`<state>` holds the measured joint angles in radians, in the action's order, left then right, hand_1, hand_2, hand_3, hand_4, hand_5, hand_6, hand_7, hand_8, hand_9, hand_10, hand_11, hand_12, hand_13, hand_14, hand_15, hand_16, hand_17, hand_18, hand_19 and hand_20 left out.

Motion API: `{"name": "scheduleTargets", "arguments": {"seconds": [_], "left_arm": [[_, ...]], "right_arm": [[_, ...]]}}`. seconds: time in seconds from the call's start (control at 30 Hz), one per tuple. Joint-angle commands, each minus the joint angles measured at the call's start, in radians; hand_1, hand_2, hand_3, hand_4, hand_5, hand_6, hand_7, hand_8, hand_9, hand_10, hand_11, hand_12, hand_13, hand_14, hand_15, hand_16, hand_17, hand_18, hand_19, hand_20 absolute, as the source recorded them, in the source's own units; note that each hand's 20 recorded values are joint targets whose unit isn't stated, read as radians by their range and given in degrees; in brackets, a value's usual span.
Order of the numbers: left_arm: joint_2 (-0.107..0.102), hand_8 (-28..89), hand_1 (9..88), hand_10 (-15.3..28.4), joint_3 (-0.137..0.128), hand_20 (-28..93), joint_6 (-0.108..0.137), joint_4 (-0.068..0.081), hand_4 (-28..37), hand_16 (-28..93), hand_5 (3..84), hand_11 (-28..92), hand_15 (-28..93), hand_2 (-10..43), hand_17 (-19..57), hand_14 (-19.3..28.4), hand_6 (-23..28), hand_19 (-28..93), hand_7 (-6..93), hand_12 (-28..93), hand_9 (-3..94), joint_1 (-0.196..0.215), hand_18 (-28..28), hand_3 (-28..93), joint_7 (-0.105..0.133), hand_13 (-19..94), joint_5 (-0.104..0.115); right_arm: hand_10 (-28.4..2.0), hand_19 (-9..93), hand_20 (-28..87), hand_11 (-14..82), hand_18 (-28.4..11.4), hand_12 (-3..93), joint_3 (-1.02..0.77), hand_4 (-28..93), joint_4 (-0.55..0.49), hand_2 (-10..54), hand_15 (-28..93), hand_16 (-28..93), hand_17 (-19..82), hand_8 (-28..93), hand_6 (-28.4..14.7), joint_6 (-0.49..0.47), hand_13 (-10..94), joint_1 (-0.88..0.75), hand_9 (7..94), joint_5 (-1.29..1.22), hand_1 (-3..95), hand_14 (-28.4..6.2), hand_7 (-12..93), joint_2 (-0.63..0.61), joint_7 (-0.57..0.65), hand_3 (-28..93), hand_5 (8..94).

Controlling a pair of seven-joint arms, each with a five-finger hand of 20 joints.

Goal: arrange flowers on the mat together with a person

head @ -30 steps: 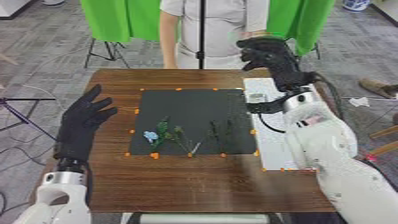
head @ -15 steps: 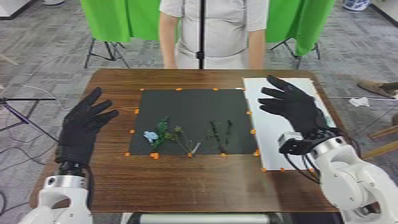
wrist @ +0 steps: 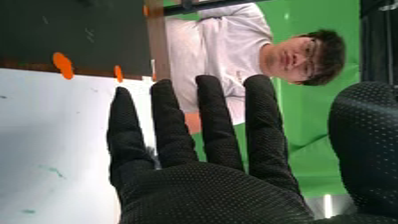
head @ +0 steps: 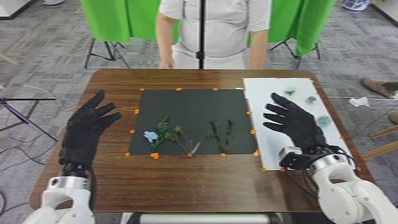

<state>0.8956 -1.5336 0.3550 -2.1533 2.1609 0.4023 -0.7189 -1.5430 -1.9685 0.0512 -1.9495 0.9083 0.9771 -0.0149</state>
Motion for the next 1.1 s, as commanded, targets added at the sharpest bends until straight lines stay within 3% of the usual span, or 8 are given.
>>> {"name": "scheduleTargets", "arguments": {"seconds": [0.03,0.33,0.6,0.73,1.1], "left_arm": [[0.010,-9,25.0,17.5,-0.004,22,-0.005,0.000,-26.7,-8,36.6,23,52,5.8,-7.2,26.9,4.8,51,10.8,10,36.8,0.006,26.3,79,-0.018,29,0.000],[0.018,-9,25.3,17.6,-0.007,22,-0.009,0.000,-26.3,-8,36.7,23,52,5.9,-7.2,27.1,4.9,51,10.9,10,37.0,0.002,26.4,79,-0.031,29,-0.005],[0.010,-9,25.4,17.8,-0.010,22,0.002,-0.006,-26.1,-8,36.7,23,52,5.8,-7.2,27.1,5.0,51,10.9,10,37.2,0.016,26.4,79,-0.017,29,0.003],[0.014,-9,25.5,17.8,-0.010,22,-0.003,-0.005,-26.0,-8,36.7,23,52,5.9,-7.2,27.1,4.9,51,11.0,10,37.3,0.010,26.4,79,-0.026,29,-0.002],[0.011,-9,25.6,17.8,-0.009,22,0.000,-0.006,-25.8,-8,36.8,24,52,5.9,-7.1,27.1,5.1,52,11.0,10,37.3,0.010,26.4,79,-0.023,29,0.002]], "right_arm": [[-10.1,42,14,4.9,-24.4,12.5,-0.006,-28,-0.002,6.5,9,23,4,-12,5.8,0.013,31,-0.012,41.9,-0.001,16.0,-16.8,13,0.007,-0.022,79,38.4],[-10.2,43,14,5.0,-24.3,12.6,0.008,-28,0.000,6.6,11,23,4,-12,5.6,0.018,33,0.008,42.7,-0.015,15.9,-16.9,13,0.020,-0.021,79,38.9],[-10.4,43,14,5.1,-24.3,12.7,0.001,-28,-0.002,6.5,12,23,4,-12,5.6,0.022,33,0.004,43.2,-0.015,15.9,-16.8,13,0.031,-0.029,79,39.2],[-10.4,43,14,5.1,-24.2,12.7,-0.001,-28,-0.003,6.4,12,22,4,-12,5.7,0.023,33,0.003,43.4,-0.012,15.9,-16.9,13,0.031,-0.029,79,39.3],[-10.4,43,15,5.3,-24.3,12.8,-0.005,-28,-0.003,6.0,13,22,4,-12,5.7,0.017,34,-0.006,44.0,-0.011,16.0,-17.0,13,0.027,-0.033,80,39.7]]}}
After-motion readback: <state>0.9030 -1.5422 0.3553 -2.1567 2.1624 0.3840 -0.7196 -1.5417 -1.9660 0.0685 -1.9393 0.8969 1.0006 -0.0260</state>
